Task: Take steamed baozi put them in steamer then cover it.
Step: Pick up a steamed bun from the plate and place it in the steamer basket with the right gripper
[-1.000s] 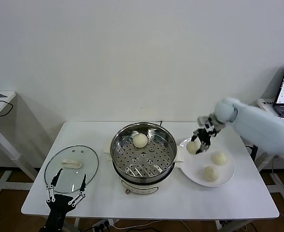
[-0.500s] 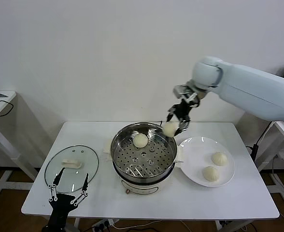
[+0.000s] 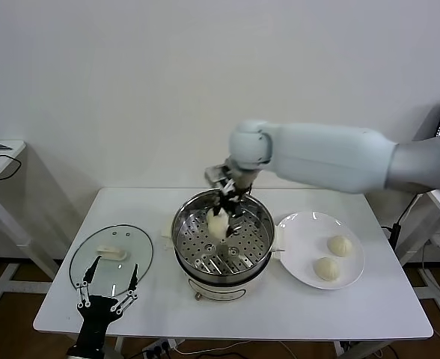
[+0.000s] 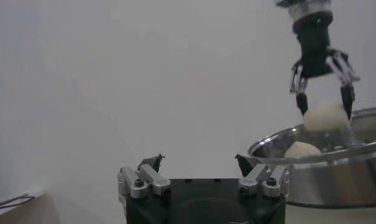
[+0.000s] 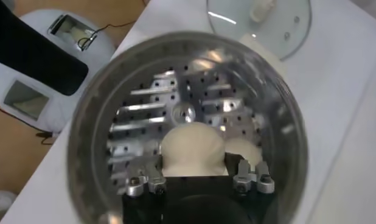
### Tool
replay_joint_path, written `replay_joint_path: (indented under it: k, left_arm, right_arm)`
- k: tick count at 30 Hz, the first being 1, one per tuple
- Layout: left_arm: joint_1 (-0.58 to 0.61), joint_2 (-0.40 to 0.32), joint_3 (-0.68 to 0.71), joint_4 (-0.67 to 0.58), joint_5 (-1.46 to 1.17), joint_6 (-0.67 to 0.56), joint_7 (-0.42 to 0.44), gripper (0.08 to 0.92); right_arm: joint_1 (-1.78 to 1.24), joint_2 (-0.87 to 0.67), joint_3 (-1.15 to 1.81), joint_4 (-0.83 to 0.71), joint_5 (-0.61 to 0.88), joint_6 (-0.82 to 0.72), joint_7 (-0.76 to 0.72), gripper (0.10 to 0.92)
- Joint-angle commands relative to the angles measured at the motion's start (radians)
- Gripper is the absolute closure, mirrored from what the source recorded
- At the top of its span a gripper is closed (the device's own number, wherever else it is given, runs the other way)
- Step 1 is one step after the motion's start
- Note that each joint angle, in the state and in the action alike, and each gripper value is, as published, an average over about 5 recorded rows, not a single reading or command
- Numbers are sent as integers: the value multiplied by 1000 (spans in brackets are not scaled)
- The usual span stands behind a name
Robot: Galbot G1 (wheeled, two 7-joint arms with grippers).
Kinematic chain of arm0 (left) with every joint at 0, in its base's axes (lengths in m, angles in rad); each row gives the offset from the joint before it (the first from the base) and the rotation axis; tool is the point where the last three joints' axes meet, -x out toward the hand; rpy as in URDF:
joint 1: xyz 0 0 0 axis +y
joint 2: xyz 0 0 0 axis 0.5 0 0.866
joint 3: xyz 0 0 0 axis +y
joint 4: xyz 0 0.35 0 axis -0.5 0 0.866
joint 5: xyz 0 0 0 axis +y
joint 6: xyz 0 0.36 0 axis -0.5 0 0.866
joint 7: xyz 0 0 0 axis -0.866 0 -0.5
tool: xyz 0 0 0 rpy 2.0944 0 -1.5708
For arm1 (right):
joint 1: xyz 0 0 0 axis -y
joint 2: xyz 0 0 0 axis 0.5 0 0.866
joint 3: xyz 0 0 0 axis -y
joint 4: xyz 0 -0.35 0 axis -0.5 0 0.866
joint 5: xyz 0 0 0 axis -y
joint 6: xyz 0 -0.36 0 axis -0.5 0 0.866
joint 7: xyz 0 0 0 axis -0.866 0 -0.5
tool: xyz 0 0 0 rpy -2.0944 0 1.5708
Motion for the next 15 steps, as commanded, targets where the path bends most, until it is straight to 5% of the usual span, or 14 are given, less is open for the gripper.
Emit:
replay_joint_path:
  k: [1,10,15]
  left_arm:
    - [-5,-1,-2,1,-1,-1,-1,177]
    - [-4,-5,4,-4,-1,-2,-3,177]
    - [-2,-5,3,-4,-1,-3,-3,177]
  right_arm:
    - [-50,126,-34,-31,12,-38,70,348]
    - [-65,152,-54,-61,-9,-45,89,345]
    - [-65,147,-46,-53,-7,-48,110,267]
